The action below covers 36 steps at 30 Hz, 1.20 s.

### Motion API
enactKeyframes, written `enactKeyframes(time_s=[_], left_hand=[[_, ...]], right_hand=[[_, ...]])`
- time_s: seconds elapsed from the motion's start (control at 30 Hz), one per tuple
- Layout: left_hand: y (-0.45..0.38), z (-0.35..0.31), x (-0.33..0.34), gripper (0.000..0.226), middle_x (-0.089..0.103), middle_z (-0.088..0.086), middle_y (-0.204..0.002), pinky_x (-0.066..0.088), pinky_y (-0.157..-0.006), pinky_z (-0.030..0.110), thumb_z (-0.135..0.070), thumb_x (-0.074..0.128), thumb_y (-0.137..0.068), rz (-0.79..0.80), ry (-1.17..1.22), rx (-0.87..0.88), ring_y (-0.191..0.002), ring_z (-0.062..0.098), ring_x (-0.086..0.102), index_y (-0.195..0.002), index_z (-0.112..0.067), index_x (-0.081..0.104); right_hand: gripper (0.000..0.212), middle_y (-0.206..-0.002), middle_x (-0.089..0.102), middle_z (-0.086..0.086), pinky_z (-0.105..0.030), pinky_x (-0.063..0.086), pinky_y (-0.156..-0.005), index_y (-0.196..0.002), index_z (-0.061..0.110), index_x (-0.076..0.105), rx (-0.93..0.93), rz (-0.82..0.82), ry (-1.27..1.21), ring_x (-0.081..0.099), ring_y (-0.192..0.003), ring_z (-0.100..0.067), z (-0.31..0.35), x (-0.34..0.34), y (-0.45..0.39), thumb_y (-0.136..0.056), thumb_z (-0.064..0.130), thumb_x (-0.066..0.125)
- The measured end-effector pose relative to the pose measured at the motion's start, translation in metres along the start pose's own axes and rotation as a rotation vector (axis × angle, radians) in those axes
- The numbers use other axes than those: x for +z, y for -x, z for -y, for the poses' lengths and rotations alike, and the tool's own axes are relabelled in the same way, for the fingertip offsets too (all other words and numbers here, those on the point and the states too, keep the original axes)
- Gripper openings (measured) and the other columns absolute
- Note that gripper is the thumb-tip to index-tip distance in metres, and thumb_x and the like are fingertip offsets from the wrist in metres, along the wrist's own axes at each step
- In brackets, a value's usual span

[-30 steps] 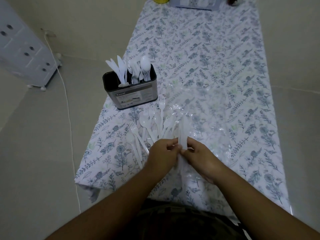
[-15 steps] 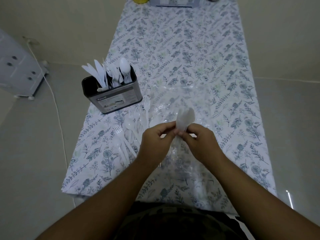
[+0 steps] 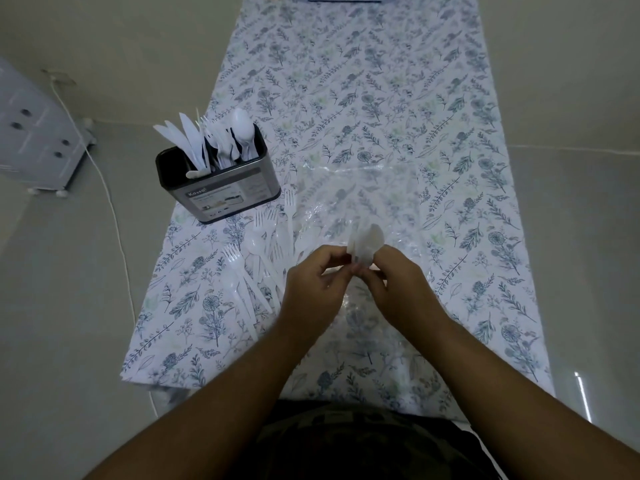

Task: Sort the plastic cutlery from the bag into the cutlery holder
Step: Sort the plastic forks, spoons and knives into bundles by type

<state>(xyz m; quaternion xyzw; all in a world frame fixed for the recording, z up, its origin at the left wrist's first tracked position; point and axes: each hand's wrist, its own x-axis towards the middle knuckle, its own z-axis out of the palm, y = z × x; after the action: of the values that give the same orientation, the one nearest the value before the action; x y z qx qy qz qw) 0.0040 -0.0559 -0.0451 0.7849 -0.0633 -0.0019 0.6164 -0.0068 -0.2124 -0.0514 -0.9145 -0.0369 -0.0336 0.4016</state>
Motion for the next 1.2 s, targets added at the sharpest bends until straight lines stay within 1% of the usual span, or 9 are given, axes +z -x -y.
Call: enactKeyframes(time_s=[0.17,0.27,0.37,0.43,0.57,0.73,0.87,1.03,1.2], left_hand=[[0.011,0.014,-0.003,0.014,0.074,-0.009,-0.094,0.055,-0.078,0.014,-0.004,0.072,-0.090,0.017,-0.085,-0.016,-0.093,0.001,0.071,-0.104,-0.006,0.073],[0.011,0.018,-0.004,0.018,0.076,-0.002,-0.097,0.054,-0.079,0.013,-0.003,0.072,-0.089,0.001,-0.108,-0.011,-0.093,0.002,0.071,-0.107,-0.004,0.074],[0.008,0.021,-0.007,0.024,0.077,0.002,-0.103,0.055,-0.084,0.015,-0.003,0.073,-0.089,-0.017,-0.128,0.020,-0.095,0.002,0.072,-0.113,-0.003,0.074],[0.009,0.022,-0.008,0.028,0.077,0.002,-0.106,0.056,-0.086,0.018,-0.004,0.073,-0.088,-0.009,-0.101,0.004,-0.098,0.003,0.072,-0.117,-0.004,0.073],[0.009,0.030,-0.009,0.031,0.077,0.003,-0.107,0.059,-0.088,0.025,-0.007,0.076,-0.087,0.013,-0.080,-0.034,-0.099,0.007,0.073,-0.118,-0.004,0.073],[0.008,0.036,-0.014,0.024,0.078,-0.001,-0.100,0.059,-0.083,0.024,-0.013,0.076,-0.088,0.079,-0.167,0.001,-0.090,0.001,0.073,-0.111,-0.010,0.077],[0.007,0.031,-0.017,0.021,0.078,-0.005,-0.094,0.058,-0.078,0.021,-0.014,0.077,-0.087,0.074,-0.165,0.030,-0.084,0.001,0.073,-0.108,-0.012,0.078],[0.004,0.026,-0.029,0.020,0.078,-0.004,-0.094,0.055,-0.078,0.016,-0.009,0.077,-0.085,0.012,-0.116,-0.007,-0.084,0.002,0.073,-0.105,-0.008,0.078],[0.004,0.017,-0.057,0.015,0.075,-0.011,-0.089,0.052,-0.078,0.013,-0.007,0.076,-0.085,-0.040,-0.122,0.011,-0.083,-0.001,0.070,-0.100,-0.009,0.079]], right_hand=[[0.018,-0.087,0.058,-0.007,-0.043,0.054,-0.070,-0.095,0.003,0.063,0.023,0.111,-0.023,0.058,-0.079,-0.025,-0.009,0.014,0.010,-0.099,0.020,0.063],[0.008,-0.084,0.051,0.003,-0.015,0.046,-0.071,-0.093,0.003,0.062,0.014,0.091,-0.023,0.047,-0.076,-0.010,-0.007,0.019,0.013,-0.096,0.009,0.066],[0.013,-0.081,0.042,0.014,-0.004,0.037,-0.073,-0.086,0.009,0.057,-0.032,0.073,-0.016,0.040,-0.074,0.002,-0.003,0.020,0.011,-0.093,0.002,0.066],[0.013,-0.082,0.044,0.018,-0.008,0.039,-0.074,-0.087,0.010,0.057,-0.062,0.094,-0.023,0.044,-0.079,0.005,-0.007,0.021,0.011,-0.094,0.001,0.064],[0.004,-0.087,0.058,0.004,-0.020,0.045,-0.072,-0.094,0.004,0.066,-0.054,0.147,-0.006,0.053,-0.082,-0.010,-0.016,0.024,0.011,-0.097,0.006,0.064],[0.033,-0.062,0.037,0.018,-0.010,0.029,-0.057,-0.066,0.012,0.054,0.018,0.106,0.070,0.040,-0.057,-0.002,-0.018,0.022,0.005,-0.091,0.017,0.075],[0.027,-0.069,0.054,-0.001,-0.012,0.032,-0.059,-0.077,0.001,0.066,0.012,0.183,0.074,0.048,-0.063,-0.016,-0.016,0.022,-0.001,-0.096,0.020,0.070],[0.022,-0.075,0.038,0.016,-0.011,0.035,-0.065,-0.079,0.004,0.060,-0.074,0.273,0.050,0.040,-0.068,0.000,0.004,0.016,-0.010,-0.100,0.009,0.060],[0.021,-0.073,0.049,0.009,-0.011,0.034,-0.064,-0.080,0.001,0.067,-0.149,0.277,0.055,0.044,-0.066,-0.006,0.028,0.020,-0.026,-0.097,0.013,0.063]])
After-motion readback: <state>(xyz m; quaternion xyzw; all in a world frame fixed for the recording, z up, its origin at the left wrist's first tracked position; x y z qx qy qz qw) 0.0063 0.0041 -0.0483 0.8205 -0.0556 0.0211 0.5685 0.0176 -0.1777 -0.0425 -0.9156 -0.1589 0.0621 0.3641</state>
